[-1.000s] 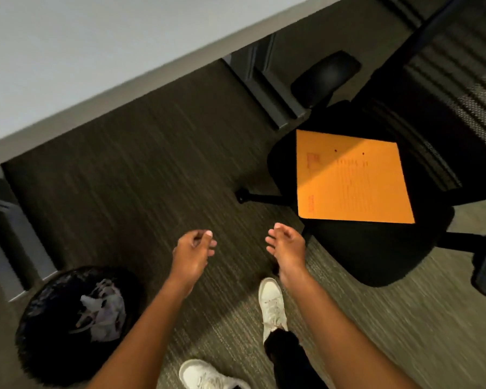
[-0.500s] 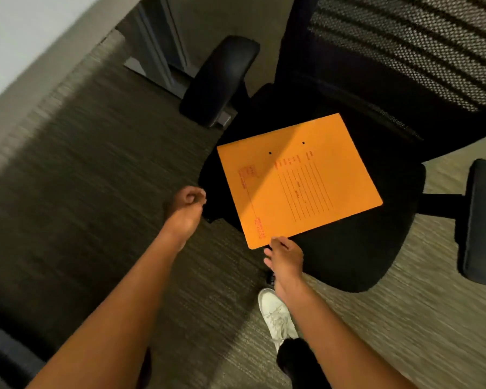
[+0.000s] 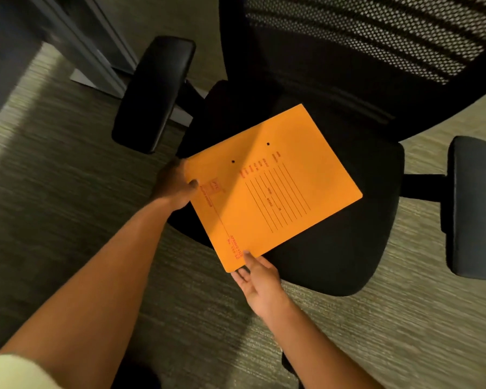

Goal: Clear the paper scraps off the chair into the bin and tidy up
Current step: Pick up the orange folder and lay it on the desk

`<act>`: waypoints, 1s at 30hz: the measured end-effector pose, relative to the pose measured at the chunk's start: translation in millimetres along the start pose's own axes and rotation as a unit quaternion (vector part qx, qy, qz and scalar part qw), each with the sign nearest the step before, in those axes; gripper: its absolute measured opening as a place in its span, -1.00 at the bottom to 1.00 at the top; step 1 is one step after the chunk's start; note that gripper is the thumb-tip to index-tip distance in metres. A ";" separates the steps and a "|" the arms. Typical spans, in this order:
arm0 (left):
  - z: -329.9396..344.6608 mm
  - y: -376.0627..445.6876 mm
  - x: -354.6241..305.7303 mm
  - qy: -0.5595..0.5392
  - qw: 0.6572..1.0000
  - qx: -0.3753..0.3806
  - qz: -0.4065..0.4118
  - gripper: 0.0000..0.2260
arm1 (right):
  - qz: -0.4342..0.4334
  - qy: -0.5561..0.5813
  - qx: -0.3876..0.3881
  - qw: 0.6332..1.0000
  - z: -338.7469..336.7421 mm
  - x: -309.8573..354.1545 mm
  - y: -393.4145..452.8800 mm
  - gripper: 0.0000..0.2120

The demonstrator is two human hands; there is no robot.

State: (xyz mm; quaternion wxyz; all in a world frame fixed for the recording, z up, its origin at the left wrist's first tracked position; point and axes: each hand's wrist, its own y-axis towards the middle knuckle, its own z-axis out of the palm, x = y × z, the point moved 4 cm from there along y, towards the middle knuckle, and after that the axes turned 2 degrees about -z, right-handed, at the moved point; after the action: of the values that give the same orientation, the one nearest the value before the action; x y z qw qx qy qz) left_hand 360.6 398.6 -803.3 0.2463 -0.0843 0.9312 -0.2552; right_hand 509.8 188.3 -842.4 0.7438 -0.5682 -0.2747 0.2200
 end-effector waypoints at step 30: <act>-83.4 -282.9 -8.4 -0.184 0.980 0.011 -0.068 -0.87 | -0.330 -0.357 -0.040 0.873 -64.1 112.0 -232.7 -0.72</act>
State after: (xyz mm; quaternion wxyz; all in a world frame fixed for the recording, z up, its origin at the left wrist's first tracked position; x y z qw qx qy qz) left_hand 334.9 195.1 -591.2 0.3965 -0.1904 0.8593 -0.2613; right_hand 639.8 153.6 -612.9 0.6011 -0.3564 -0.7016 0.1390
